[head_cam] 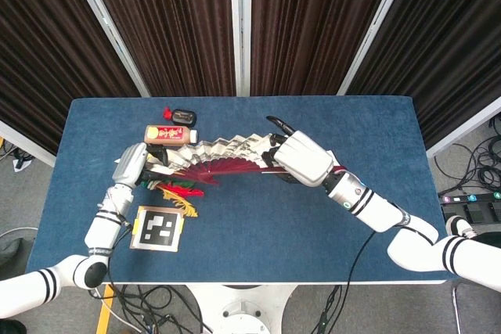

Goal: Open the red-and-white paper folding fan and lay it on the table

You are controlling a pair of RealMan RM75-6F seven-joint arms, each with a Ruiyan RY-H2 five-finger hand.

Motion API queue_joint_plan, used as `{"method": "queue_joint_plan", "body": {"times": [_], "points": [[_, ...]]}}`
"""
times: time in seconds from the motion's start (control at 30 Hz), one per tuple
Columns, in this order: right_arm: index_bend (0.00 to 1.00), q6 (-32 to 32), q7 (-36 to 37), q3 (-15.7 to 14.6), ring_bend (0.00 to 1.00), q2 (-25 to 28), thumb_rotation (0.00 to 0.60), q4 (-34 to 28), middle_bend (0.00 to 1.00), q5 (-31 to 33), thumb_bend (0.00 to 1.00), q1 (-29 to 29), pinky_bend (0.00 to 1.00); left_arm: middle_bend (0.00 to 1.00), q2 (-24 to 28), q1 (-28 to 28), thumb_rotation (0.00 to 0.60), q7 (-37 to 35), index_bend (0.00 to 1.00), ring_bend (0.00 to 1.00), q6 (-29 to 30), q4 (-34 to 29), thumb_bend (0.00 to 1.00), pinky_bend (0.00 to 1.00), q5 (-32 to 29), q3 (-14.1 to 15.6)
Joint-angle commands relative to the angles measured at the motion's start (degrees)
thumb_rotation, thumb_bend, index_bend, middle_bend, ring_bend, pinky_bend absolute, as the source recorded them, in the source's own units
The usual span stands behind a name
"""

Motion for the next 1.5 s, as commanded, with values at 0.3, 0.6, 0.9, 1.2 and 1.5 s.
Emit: {"method": "queue_joint_plan", "body": {"times": [0.3,0.6,0.9,1.2,1.5], "points": [[0.92,-0.2,-15.5,0.3,0.38,2.7,0.600,-5.2,0.75,1.2,0.93,-2.3,0.00,0.70,-0.2,0.4,0.600,14.6,0.72,0.54,6.2,-0.7,0.41,0.44,0.0,0.0],[0.92,-2.4,-26.8,0.5,0.38,4.4,0.600,-10.5,0.76,4.1,0.93,-3.3,0.00,0.69,-0.3,-0.2,0.600,22.2,0.69,0.54,6.6,-1.8,0.41,0.44,-0.2,0.5],[0.92,-4.8,-33.3,-0.2,0.39,2.7,0.600,-10.5,0.76,7.1,0.93,-3.8,0.00,0.70,-1.3,-0.3,0.600,23.6,0.64,0.56,6.3,-1.7,0.41,0.44,-1.1,0.1],[0.92,-3.9,-37.0,-0.3,0.39,1.0,0.600,-9.2,0.76,7.7,0.93,-4.6,0.00,0.70,-4.1,-0.6,0.600,24.9,0.62,0.57,7.6,1.3,0.29,0.45,0.0,0.3],[0.92,-2.5,-39.4,-1.5,0.39,-2.5,0.600,-4.2,0.76,5.6,0.93,-5.4,0.00,0.57,-8.3,-2.4,0.600,27.7,0.43,0.49,5.9,5.5,0.18,0.43,1.1,1.4]]}}
